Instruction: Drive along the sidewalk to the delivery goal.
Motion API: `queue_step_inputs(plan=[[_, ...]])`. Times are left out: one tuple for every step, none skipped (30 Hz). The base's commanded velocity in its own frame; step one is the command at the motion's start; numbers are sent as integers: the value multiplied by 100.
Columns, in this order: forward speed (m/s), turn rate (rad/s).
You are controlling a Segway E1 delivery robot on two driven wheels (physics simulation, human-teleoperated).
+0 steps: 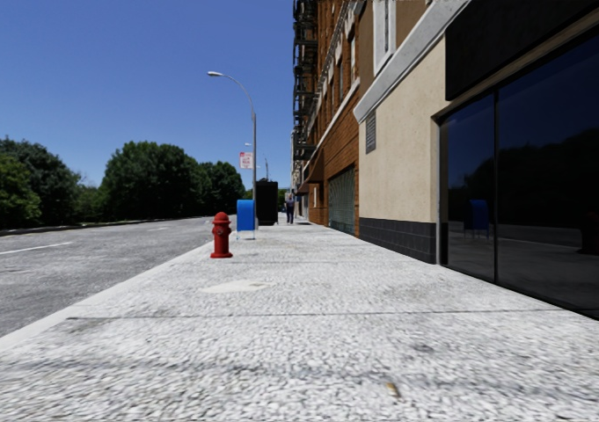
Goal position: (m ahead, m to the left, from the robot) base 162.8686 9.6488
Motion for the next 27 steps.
queue_step_inputs(plan=[[144,-74],[144,-62],[145,-48],[145,-48],[145,-38],[149,-36],[152,-35],[152,-35],[153,-35],[154,-35],[158,-35],[158,-35],[162,-35],[163,-35],[163,-33],[163,-33],[164,-30],[166,-27],[166,-27],[171,-26],[181,-26],[200,-26],[200,-26],[200,-25],[200,-24],[200,-24],[200,-23]])
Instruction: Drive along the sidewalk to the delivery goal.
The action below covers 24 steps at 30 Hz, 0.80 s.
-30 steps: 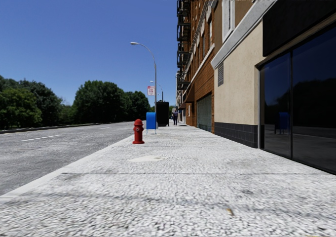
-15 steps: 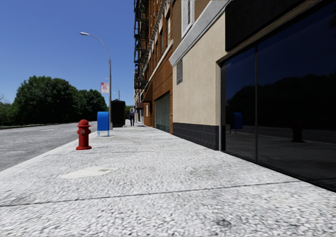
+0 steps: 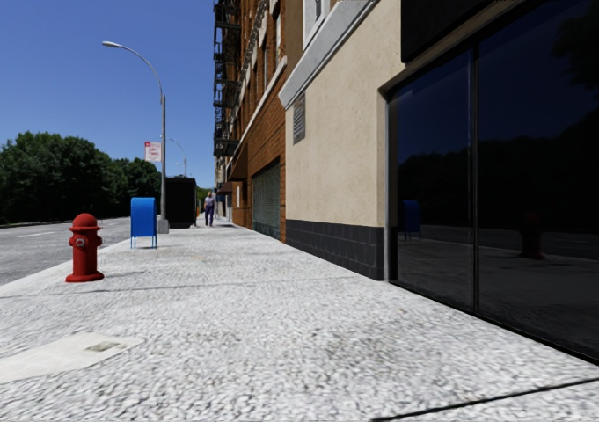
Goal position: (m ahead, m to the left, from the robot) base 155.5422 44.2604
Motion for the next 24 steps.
queue_step_inputs(plan=[[200,-23],[200,-23],[200,-23],[200,-23],[200,-23],[200,-23],[200,-23],[200,-18],[200,-8],[200,-5],[200,-5],[200,-3],[200,-3],[200,-3],[200,-3],[200,-2],[200,-2],[200,-2],[200,-1],[200,0],[200,0],[200,0],[200,0],[200,0]])
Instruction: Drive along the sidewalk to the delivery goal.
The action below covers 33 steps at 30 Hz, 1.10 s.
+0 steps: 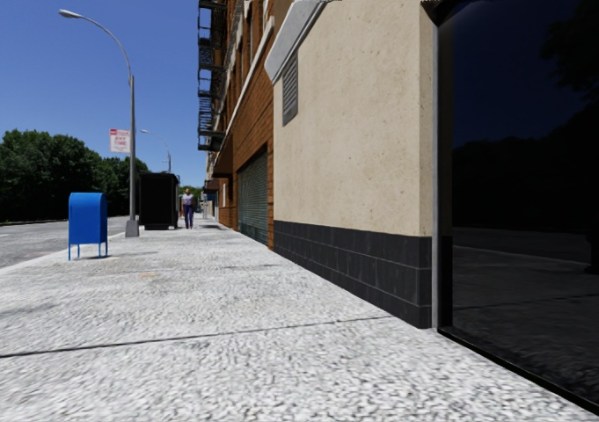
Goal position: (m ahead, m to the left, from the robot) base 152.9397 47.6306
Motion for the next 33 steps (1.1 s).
queue_step_inputs(plan=[[200,0],[200,0],[200,42],[200,60],[200,60],[200,66],[200,68],[200,68],[200,68],[200,68],[200,68],[200,68],[200,68],[200,68],[200,68],[200,68],[200,68],[200,68],[200,68],[200,60],[200,40],[200,0],[200,0],[200,0],[200,0],[200,0],[200,0],[200,0],[200,0],[200,0],[200,0],[200,0],[200,0]])
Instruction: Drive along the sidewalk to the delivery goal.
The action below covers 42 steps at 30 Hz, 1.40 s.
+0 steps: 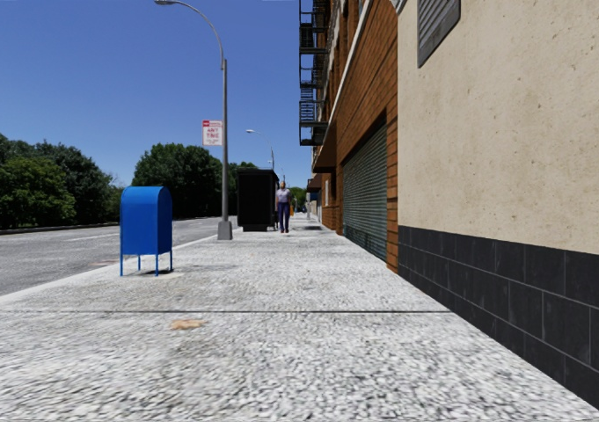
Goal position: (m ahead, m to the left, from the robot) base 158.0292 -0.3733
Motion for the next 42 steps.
queue_step_inputs(plan=[[200,0],[200,0],[200,0],[200,0],[200,0],[200,-5],[200,-21],[200,-28],[200,-28],[200,-30],[200,-31],[200,-31],[200,-31],[200,-31],[200,-31],[200,-31],[200,-31],[200,-27],[200,-27],[200,-13],[200,-3],[200,0],[200,0],[200,0],[200,0],[200,0],[200,0],[200,0],[200,0],[200,0],[200,0],[200,0],[200,0],[200,0],[200,0],[200,0],[200,0],[200,0],[200,0],[200,0],[200,0],[200,0]])
